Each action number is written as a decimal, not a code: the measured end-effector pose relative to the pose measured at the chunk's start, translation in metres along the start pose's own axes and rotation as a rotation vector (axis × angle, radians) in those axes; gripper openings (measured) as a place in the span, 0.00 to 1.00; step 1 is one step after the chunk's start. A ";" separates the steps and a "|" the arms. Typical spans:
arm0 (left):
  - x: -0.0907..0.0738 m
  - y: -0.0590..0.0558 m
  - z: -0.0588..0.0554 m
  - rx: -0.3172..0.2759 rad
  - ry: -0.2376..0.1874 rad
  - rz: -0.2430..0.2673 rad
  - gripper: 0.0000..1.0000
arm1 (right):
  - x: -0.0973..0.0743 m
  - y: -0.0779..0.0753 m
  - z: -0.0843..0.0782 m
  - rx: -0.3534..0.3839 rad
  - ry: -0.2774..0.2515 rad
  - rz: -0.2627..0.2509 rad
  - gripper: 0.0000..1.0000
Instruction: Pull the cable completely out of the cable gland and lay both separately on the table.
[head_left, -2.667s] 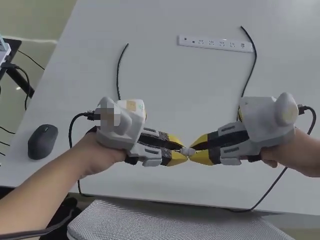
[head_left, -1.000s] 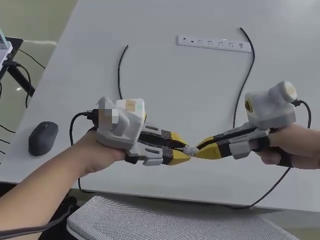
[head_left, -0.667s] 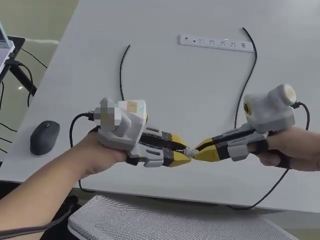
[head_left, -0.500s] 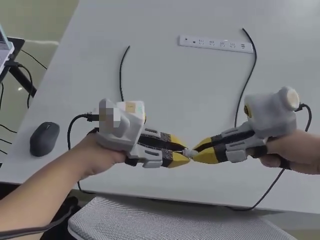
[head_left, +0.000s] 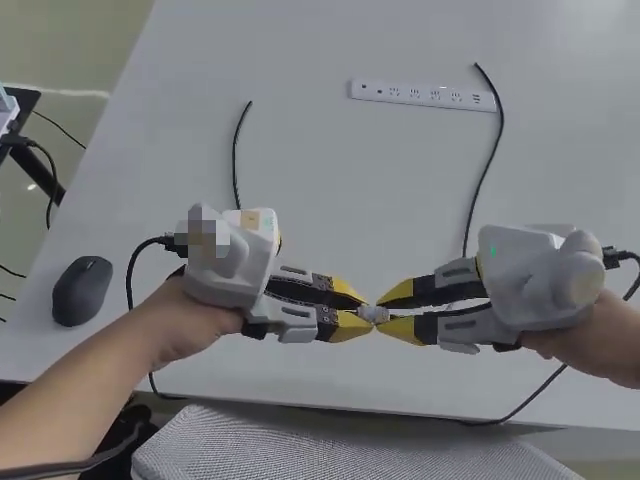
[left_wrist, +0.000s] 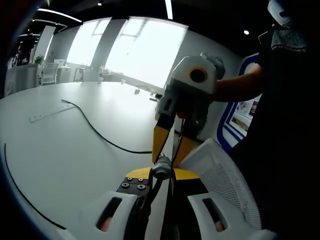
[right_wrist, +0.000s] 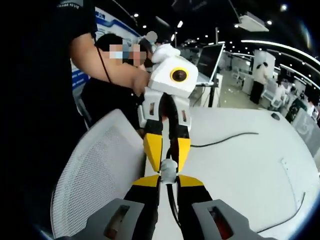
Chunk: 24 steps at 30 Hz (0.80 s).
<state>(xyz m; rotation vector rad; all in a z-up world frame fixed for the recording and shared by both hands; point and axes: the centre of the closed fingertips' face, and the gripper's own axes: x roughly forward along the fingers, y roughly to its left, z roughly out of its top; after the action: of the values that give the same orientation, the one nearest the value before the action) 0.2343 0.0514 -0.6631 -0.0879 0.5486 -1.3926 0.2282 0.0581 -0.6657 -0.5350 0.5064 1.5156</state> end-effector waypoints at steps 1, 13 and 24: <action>0.000 0.000 0.000 -0.002 -0.001 0.002 0.15 | 0.000 -0.001 0.000 -0.024 0.006 -0.014 0.07; 0.000 -0.003 -0.001 -0.011 0.002 0.005 0.15 | 0.002 0.001 0.000 -0.041 0.028 -0.040 0.08; -0.001 -0.004 -0.001 0.013 -0.008 0.015 0.15 | 0.002 0.001 0.001 0.022 0.018 -0.056 0.08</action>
<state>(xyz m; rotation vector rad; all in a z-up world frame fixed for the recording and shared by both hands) 0.2299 0.0518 -0.6616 -0.0785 0.5321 -1.3803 0.2275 0.0601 -0.6658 -0.5421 0.5171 1.4515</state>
